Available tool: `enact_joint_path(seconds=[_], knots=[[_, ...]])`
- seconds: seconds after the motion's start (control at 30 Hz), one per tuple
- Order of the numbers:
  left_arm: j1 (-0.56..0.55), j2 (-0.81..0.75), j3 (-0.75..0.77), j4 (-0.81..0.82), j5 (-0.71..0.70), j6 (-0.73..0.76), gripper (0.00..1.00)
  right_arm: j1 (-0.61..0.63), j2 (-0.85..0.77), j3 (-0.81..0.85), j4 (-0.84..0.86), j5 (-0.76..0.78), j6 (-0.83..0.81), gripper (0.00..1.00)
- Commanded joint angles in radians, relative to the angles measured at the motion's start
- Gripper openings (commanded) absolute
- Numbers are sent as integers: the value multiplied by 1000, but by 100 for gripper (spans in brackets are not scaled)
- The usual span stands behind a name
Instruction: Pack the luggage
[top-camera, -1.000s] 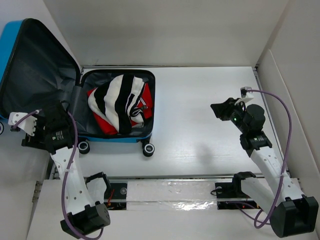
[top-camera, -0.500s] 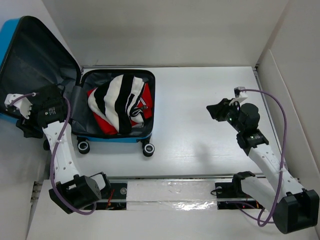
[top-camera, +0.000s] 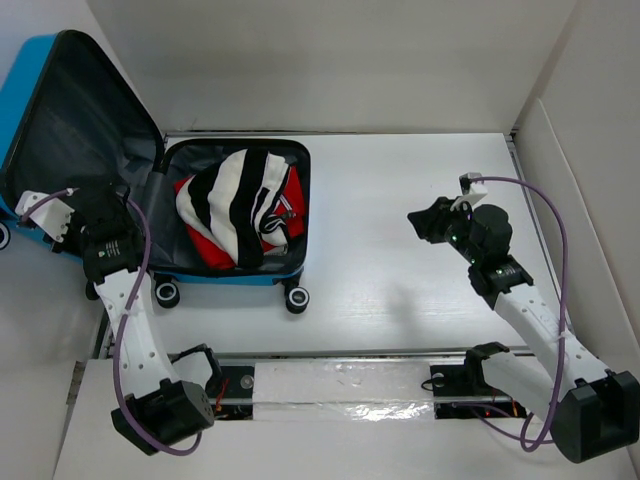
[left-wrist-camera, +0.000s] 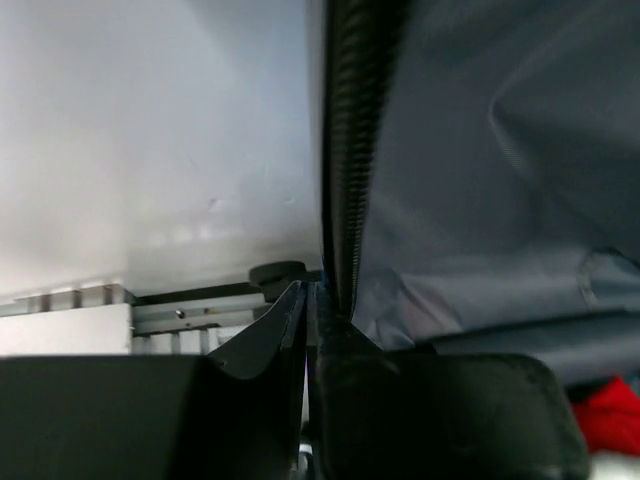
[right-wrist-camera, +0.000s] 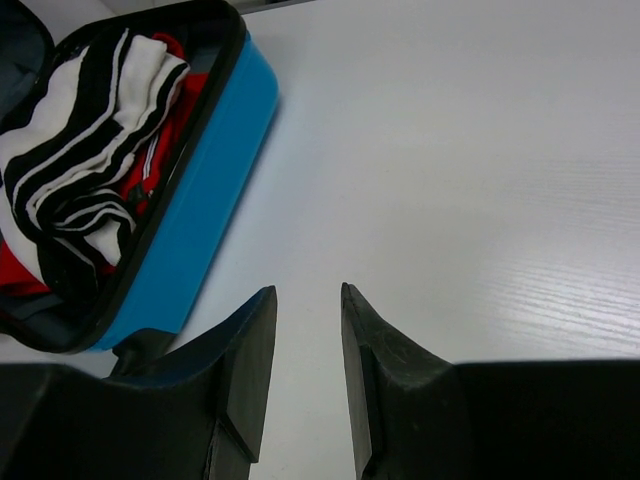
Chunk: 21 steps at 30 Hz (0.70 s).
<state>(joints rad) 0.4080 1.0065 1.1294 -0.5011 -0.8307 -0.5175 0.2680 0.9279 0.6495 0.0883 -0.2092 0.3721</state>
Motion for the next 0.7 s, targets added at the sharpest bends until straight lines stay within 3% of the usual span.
enact_joint_path(seconds=[0.0,0.03,0.1,0.13,0.23,0.5,0.53,0.6,0.67], knots=[[-6,-29,-42,108,131,-1,0,16,-17,48,13,21,-18,38],[-6,-34,-49,104,110,-4,17,16,-20,48,10,19,-18,38],[-6,-36,-45,90,78,-6,40,16,-27,47,7,19,-21,38],[-6,-32,-40,85,44,-4,60,16,-27,45,8,24,-21,39],[-6,-2,-7,78,6,23,68,25,-26,47,10,28,-21,39],[-6,90,110,96,-18,69,56,25,-18,52,8,24,-25,39],[-6,92,110,105,2,74,45,25,-18,52,7,27,-27,39],[-6,93,101,134,25,85,35,25,-17,52,7,28,-27,39],[-6,93,86,153,57,102,8,25,-17,52,7,30,-29,40]])
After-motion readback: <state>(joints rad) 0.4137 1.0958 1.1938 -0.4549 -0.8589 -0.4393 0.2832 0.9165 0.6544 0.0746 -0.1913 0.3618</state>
